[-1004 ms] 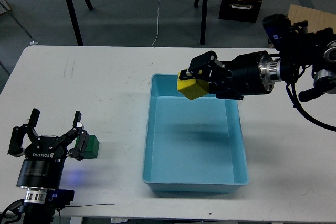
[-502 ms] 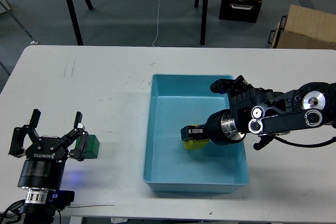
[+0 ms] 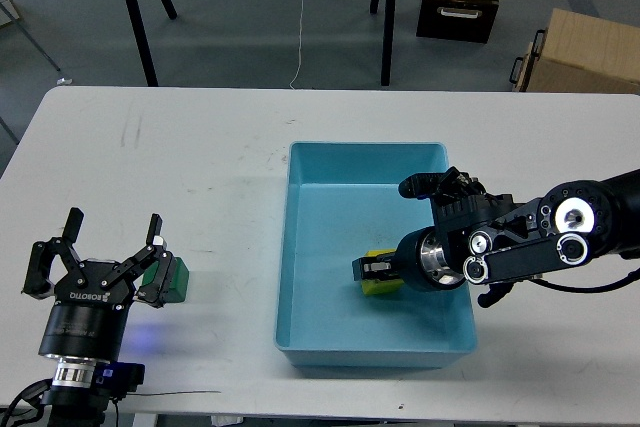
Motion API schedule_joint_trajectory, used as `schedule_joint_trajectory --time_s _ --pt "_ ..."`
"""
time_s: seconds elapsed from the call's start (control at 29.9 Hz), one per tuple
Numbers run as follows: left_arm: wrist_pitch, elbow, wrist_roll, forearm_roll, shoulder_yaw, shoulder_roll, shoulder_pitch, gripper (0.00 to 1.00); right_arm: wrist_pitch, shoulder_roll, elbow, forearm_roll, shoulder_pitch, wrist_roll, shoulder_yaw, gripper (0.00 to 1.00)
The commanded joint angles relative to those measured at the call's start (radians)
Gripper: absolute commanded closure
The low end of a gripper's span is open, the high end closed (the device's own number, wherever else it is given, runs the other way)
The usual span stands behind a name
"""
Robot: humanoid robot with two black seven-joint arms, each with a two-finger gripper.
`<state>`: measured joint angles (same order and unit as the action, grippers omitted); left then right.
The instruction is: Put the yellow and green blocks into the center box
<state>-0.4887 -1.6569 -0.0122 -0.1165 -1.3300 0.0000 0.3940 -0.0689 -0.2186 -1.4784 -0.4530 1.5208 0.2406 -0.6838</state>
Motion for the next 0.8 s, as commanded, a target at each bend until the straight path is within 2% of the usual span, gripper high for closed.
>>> schedule_joint_trajectory --time_s 0.0,0.1,0.13,0.23,0.57,0.7,0.77 --pt "0.000 0.000 0.000 0.000 0.000 0.000 0.000 0.00 -0.002 -0.005 0.000 0.004 0.010 0.000 0.003 0.21" --pt "0.000 0.000 0.000 0.000 0.000 0.000 0.000 0.00 -0.002 -0.021 -0.002 0.005 0.019 -0.001 0.013 0.04" --pt "0.000 -0.001 0.000 0.000 0.000 0.000 0.000 0.00 -0.003 -0.036 0.000 0.005 0.024 -0.003 0.024 0.03" --pt "0.000 0.000 0.000 0.001 0.000 0.000 0.000 0.00 -0.003 -0.100 0.001 0.020 0.038 -0.011 0.082 0.03" --pt "0.000 0.000 0.001 0.015 0.014 0.000 -0.003 0.00 -0.014 -0.395 0.004 0.233 0.059 -0.021 0.439 0.04" --pt "0.000 0.002 0.001 0.015 0.014 0.000 -0.003 0.00 -0.012 -0.449 0.041 0.401 0.006 -0.055 0.559 0.04" --pt "0.000 0.002 0.001 0.015 0.015 0.000 -0.003 0.00 -0.014 -0.465 0.087 0.442 -0.037 -0.095 0.630 0.04"
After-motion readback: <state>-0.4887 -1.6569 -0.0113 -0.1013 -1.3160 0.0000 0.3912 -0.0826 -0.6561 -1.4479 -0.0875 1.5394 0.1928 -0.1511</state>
